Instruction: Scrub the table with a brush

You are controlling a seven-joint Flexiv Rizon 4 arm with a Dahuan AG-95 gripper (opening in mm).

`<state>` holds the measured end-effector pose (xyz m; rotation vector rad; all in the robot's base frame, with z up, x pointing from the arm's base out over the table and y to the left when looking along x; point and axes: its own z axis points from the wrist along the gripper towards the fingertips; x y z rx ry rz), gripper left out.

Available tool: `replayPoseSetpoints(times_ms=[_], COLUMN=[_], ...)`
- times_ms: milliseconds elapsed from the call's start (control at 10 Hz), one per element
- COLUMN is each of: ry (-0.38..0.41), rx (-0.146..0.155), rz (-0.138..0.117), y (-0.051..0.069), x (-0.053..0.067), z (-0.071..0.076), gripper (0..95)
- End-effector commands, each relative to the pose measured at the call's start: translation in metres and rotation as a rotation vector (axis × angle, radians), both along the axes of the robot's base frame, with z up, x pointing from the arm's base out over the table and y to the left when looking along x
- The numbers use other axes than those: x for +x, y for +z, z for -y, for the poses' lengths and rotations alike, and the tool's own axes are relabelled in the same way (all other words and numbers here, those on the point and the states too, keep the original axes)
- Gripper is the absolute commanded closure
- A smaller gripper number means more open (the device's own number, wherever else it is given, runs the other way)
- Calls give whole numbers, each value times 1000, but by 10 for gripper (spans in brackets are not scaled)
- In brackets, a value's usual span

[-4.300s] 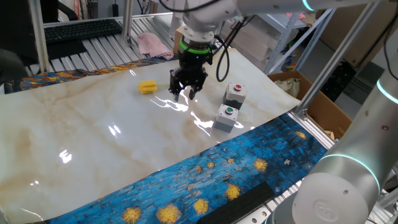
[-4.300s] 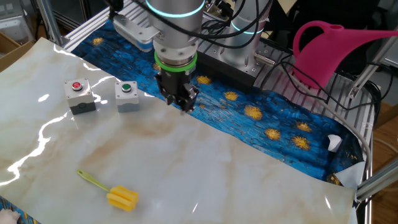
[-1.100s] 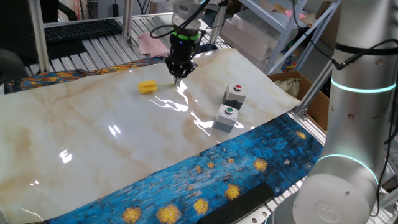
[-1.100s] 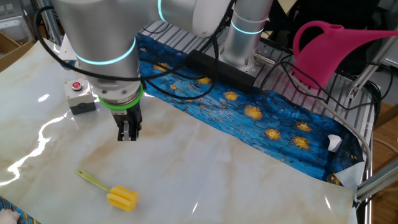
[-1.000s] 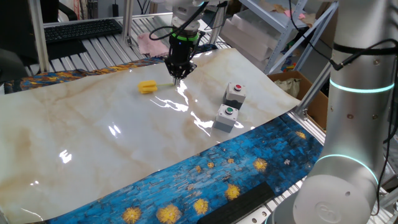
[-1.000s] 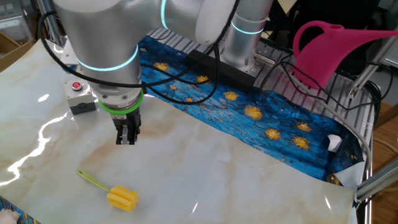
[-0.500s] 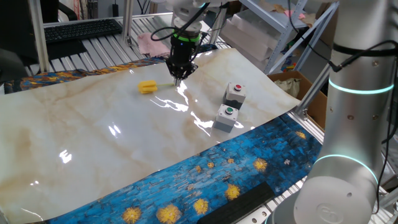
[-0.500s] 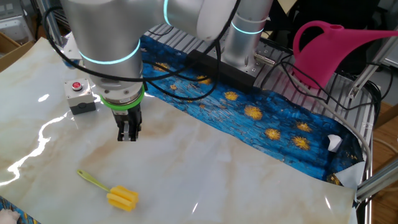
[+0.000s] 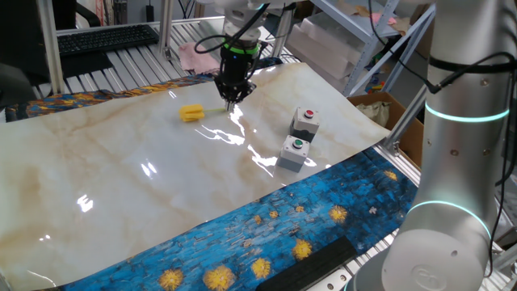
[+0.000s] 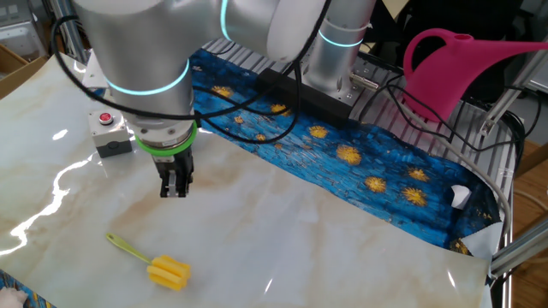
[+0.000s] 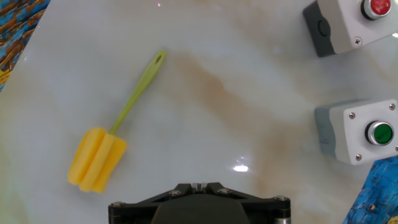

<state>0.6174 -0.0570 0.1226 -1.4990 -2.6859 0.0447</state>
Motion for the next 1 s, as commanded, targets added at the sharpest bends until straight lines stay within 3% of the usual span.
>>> replayPoseSetpoints(times_ms=[100, 400, 600, 1000], ry=[10, 17, 10, -55], rx=[-5, -10, -7, 0], rz=[9, 24, 21, 29], y=[-1, -1, -1, -1], x=[3, 3, 3, 3], z=[0, 0, 0, 0], gripper=[950, 950, 950, 950])
